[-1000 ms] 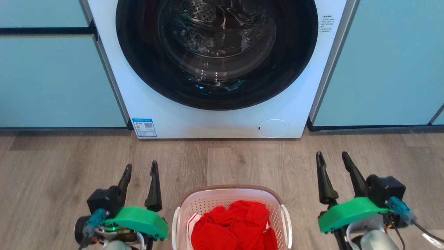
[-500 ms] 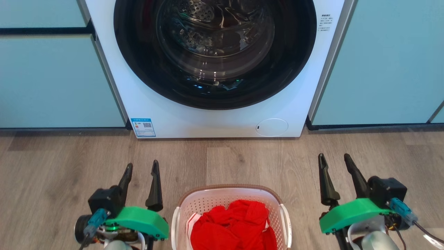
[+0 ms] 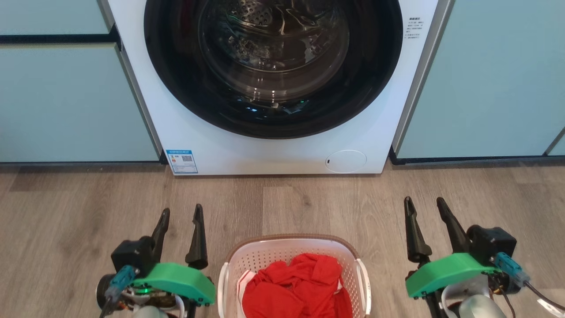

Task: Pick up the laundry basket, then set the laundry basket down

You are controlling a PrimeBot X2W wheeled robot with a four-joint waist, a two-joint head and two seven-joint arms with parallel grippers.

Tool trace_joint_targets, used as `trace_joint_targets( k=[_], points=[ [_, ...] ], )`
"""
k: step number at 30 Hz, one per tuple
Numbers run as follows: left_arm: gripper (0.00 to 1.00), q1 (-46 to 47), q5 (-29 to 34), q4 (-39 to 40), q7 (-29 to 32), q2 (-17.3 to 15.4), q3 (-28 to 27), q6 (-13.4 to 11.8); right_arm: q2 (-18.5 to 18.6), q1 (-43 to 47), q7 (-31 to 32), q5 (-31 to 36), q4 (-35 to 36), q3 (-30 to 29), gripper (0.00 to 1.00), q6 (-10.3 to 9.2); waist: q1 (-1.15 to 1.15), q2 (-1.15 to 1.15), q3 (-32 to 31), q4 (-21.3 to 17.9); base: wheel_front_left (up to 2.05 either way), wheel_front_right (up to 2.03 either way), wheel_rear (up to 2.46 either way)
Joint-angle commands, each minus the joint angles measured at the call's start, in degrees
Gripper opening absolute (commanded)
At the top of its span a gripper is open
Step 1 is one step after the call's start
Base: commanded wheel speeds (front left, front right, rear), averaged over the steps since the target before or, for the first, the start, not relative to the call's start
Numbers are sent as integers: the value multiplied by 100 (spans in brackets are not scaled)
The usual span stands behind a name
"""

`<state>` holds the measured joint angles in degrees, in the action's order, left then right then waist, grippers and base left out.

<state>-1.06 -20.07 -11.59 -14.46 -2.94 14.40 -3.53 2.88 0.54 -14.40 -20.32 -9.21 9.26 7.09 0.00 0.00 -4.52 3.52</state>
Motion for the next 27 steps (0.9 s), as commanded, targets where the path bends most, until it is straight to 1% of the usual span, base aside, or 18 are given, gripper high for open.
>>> trace_joint_targets(
  k=[1, 11, 12, 14, 27],
  points=[
    [100, 263, -65, 170, -53, 6, -146, 2, 0, -193, -60, -22, 163, 107, 100, 40, 0, 0, 23, -3, 0, 0, 0],
    [100, 313, -182, 144, -53, 6, -149, 27, 0, -240, -60, -7, 114, 78, 100, 40, 0, 0, 42, 4, 0, 0, 0],
    [0, -2, -172, -53, 2, 0, 6, 3, 0, -8, 1, 0, -71, -19, 0, 0, 0, 0, 44, 4, 0, 0, 0],
    [0, -79, -174, -222, 26, 0, 6, 2, -2, 43, 14, -1, -247, 3, 0, 0, 0, 0, 45, 3, 0, 0, 0],
    [0, 0, -934, -224, 213, -23, -177, 114, 39, -24, 184, -796, -263, -104, 0, 4, 0, 0, 89, -34, 0, 0, 0]
  ],
)
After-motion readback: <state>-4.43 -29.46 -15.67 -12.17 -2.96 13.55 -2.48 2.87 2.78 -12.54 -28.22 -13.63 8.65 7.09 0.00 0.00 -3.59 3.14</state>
